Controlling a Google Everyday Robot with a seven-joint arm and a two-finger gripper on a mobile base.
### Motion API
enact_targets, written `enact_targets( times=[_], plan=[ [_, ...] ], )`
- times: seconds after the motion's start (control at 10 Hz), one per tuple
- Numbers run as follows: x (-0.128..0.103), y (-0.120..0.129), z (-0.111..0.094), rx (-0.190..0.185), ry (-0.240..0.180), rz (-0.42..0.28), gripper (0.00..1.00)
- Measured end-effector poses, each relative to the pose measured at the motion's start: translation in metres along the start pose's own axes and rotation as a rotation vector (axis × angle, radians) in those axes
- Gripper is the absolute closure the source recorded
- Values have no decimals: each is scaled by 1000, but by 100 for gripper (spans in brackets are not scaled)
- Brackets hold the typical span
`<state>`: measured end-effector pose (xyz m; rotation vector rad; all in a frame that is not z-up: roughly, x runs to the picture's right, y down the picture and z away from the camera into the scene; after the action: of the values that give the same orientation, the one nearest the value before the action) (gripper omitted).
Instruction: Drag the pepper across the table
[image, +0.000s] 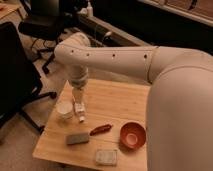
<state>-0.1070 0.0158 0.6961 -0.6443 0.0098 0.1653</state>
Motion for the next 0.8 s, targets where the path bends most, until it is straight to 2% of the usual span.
enact_targets(
  times=[0.3,0.7,0.8],
  plan=[
    [19,-7,1,-14,9,22,35],
    [17,-7,1,-13,6,19,35],
    [14,-5,1,-11,3,-3,35]
  ],
)
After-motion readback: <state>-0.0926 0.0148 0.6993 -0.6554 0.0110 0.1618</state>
